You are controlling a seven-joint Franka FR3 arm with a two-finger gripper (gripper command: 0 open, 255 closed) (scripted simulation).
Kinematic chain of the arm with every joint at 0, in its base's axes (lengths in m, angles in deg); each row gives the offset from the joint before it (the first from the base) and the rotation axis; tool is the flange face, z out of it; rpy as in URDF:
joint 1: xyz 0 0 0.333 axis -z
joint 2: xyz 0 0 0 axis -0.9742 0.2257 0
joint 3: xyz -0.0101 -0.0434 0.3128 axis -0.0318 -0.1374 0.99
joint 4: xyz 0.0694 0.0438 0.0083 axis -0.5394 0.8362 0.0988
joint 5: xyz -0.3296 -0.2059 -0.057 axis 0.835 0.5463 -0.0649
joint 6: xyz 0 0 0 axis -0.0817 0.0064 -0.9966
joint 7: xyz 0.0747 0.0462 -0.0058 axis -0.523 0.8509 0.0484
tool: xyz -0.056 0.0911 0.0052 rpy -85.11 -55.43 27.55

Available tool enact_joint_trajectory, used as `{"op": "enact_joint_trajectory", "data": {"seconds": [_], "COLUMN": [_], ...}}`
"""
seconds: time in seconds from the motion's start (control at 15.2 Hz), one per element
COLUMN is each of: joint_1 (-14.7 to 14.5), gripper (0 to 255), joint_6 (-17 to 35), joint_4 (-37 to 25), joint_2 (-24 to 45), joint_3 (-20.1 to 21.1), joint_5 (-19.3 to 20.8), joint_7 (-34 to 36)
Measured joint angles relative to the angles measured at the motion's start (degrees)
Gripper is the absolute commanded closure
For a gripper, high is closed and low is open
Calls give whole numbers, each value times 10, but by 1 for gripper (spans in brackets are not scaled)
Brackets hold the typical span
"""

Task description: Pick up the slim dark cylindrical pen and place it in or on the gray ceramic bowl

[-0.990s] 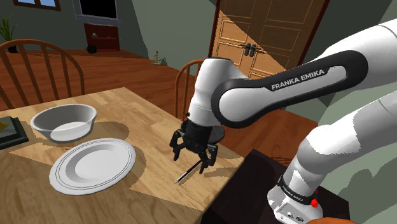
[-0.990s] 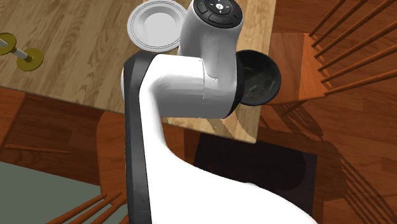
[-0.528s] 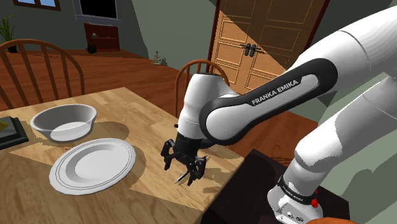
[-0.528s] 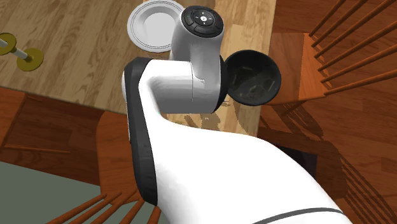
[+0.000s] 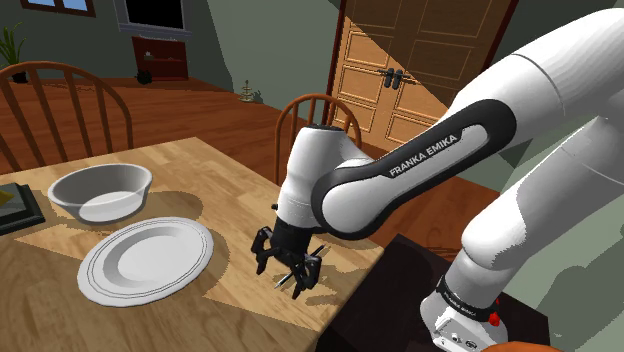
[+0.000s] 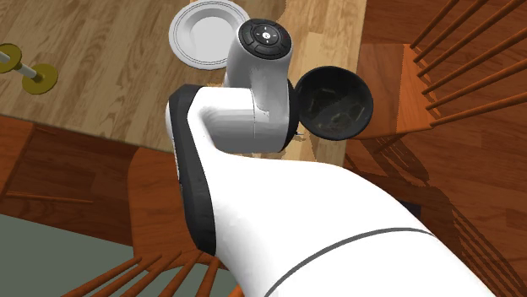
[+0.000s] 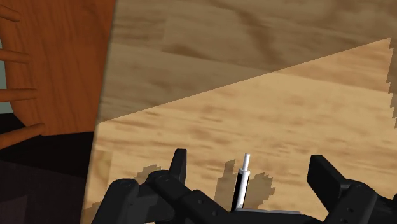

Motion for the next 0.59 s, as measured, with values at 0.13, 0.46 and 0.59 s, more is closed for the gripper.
{"op": "enact_joint_trajectory", "data": {"seconds": [0.13, 0.46, 0.59], "joint_1": [0, -1, -1], "gripper": [255, 255, 255], "joint_6": [0, -1, -1], "joint_4": [0, -2, -1], "joint_2": [0, -1, -1], "joint_3": [0, 0, 0], "joint_5": [0, 0, -1], "joint_7": [0, 0, -1]}}
